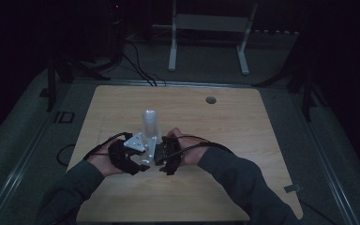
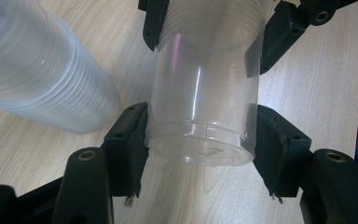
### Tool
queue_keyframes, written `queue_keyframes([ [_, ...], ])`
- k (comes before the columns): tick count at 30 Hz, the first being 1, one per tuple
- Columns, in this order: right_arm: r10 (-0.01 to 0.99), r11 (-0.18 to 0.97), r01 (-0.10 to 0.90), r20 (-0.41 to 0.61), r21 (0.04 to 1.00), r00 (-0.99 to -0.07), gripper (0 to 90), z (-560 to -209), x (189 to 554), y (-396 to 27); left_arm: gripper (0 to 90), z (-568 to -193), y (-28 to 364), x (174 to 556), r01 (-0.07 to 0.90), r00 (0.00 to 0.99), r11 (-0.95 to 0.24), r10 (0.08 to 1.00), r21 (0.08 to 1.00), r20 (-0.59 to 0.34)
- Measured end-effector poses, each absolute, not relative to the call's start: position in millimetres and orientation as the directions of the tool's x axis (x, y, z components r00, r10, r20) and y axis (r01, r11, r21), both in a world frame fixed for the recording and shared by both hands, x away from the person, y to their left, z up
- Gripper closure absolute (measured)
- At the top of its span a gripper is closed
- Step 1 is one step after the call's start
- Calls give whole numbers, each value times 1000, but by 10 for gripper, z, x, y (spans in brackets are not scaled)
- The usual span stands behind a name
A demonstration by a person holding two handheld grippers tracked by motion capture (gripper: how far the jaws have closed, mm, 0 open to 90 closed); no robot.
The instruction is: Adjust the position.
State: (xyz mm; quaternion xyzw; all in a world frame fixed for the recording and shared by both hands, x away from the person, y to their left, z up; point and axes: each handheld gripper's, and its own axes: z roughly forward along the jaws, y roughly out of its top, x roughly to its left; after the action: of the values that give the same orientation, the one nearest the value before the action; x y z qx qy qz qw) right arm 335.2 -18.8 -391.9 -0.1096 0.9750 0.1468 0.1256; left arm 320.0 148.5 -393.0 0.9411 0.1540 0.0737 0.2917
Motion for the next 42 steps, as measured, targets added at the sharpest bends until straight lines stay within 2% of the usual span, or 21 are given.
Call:
queue_keyframes([
  [8, -169, 929, -254, -302, 268, -938, 207, -3911, 3358, -206, 420, -3935, 1529, 3199, 249, 938, -776, 342, 579, 54],
  [14, -159, 915, -254, -298, 315, -941, 186, -3822, 3367, -239, 421, -3940, 1562, 3205, 257, 934, -769, 352, 585, 52],
  [27, -104, 864, -236, -299, 445, -948, 191, -3607, 3345, -305, 422, -3955, 1710, 3170, 285, 919, -718, 393, 635, 31],
  [42, -10, 784, -149, -229, 603, -973, 212, -3424, 3470, -481, 422, -4027, 1892, 3133, 323, 892, -624, 452, 712, -8],
])
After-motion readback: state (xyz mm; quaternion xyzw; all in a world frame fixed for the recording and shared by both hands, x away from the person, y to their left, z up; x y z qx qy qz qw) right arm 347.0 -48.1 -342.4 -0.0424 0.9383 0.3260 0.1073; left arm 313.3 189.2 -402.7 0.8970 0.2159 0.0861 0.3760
